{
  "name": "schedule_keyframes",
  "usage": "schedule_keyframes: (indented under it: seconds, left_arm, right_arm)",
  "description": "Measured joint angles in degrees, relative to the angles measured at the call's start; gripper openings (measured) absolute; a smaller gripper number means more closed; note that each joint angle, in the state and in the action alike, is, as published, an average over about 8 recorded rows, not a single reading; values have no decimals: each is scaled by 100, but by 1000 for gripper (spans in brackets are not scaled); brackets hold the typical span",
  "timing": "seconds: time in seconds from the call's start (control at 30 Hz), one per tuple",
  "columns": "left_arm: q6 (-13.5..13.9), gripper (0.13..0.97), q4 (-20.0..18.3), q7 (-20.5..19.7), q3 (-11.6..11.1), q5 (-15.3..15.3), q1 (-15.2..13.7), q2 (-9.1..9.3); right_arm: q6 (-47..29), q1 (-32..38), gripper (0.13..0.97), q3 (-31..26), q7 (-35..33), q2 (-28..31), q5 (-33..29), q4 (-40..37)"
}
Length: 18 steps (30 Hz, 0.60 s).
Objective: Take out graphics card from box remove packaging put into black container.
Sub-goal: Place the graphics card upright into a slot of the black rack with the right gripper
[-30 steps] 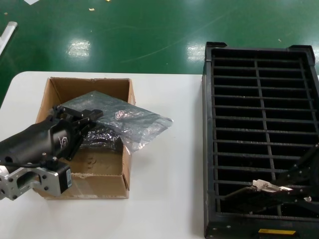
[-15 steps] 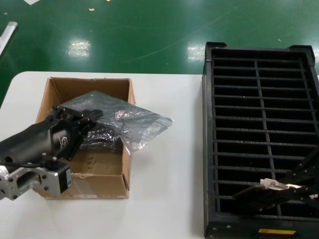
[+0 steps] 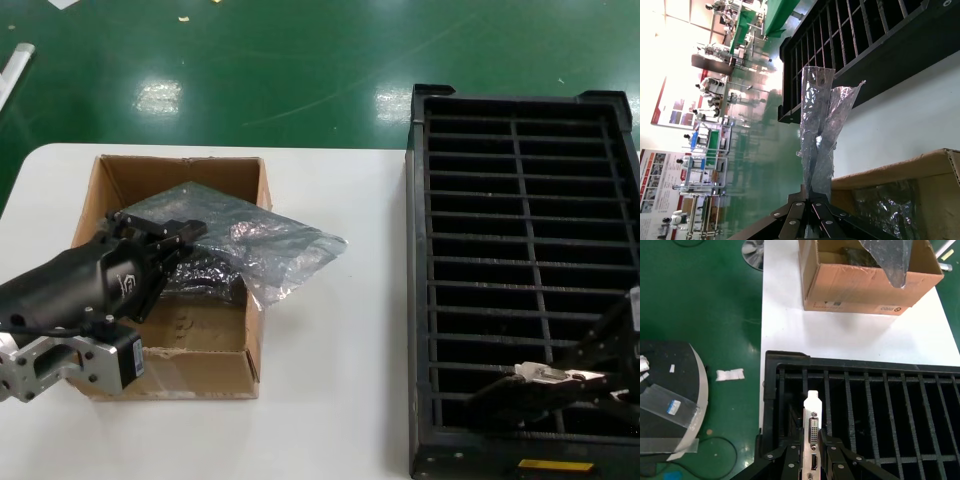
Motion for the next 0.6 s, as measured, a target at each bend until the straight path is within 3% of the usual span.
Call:
schedule_keyframes:
  seconds: [0.6]
  left_arm:
    - [0, 138, 0, 0, 0, 0, 0, 0]
  right_arm:
    - [22, 42, 185, -231, -357, -377, -315, -277]
